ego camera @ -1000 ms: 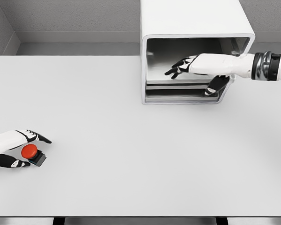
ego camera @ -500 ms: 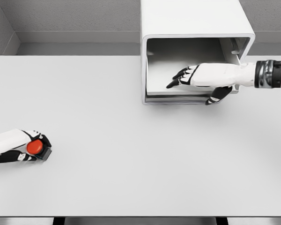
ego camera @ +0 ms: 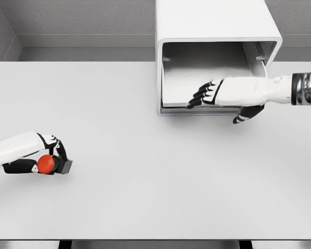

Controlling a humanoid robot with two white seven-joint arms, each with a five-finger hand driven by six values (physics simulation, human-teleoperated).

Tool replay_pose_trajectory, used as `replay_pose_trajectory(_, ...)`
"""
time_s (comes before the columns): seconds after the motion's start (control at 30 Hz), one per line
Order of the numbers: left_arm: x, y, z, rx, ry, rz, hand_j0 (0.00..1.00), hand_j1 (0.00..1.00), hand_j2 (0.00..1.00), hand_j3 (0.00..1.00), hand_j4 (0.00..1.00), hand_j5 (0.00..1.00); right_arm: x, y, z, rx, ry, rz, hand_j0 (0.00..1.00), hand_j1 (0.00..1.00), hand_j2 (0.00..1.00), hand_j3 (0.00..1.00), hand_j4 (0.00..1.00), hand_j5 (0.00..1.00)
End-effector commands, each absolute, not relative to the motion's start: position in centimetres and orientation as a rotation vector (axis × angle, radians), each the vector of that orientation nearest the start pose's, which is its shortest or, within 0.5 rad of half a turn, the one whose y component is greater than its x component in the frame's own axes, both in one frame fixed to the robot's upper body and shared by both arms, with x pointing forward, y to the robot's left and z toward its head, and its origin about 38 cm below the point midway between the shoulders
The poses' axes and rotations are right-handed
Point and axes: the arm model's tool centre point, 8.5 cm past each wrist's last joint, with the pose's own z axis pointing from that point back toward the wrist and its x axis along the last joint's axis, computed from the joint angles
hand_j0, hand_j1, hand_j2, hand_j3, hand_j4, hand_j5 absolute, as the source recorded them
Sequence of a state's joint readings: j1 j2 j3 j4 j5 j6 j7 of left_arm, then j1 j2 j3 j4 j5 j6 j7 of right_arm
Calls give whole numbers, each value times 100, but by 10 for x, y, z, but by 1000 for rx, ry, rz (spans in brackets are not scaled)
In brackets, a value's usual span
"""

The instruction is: Slide open multi-storey tabletop storage cabinets and put open load switch and slide close multi-storey tabletop storage cabinets

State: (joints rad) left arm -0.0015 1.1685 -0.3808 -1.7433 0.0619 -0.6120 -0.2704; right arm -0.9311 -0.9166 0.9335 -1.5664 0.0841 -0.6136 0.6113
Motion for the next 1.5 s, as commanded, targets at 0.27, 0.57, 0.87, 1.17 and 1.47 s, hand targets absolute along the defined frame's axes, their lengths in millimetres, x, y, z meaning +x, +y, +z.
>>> replay_pose_trajectory(0.27, 316, 358, 214, 0, -1663, -1550, 30, 30, 30, 30, 30, 30, 432, -267, 275, 304, 2026, -3088, 100, 100, 100, 100, 100, 100)
replay_pose_trajectory(0.57, 324, 353, 225, -10, -1736, -1490, 28, 28, 28, 28, 28, 28, 431, -268, 262, 291, 1971, -3136, 100, 100, 100, 100, 100, 100)
replay_pose_trajectory(0.87, 328, 339, 222, -44, -1807, -1437, 28, 28, 28, 28, 28, 28, 421, -262, 264, 242, 1906, -3076, 100, 100, 100, 100, 100, 100)
replay_pose_trajectory(1.17, 338, 323, 232, -57, -1888, -1419, 28, 28, 28, 28, 28, 28, 406, -277, 268, 230, 1842, -3067, 100, 100, 100, 100, 100, 100)
replay_pose_trajectory(1.47, 340, 315, 231, -78, -1924, -1390, 28, 28, 28, 28, 28, 28, 399, -281, 273, 238, 1824, -3067, 100, 100, 100, 100, 100, 100)
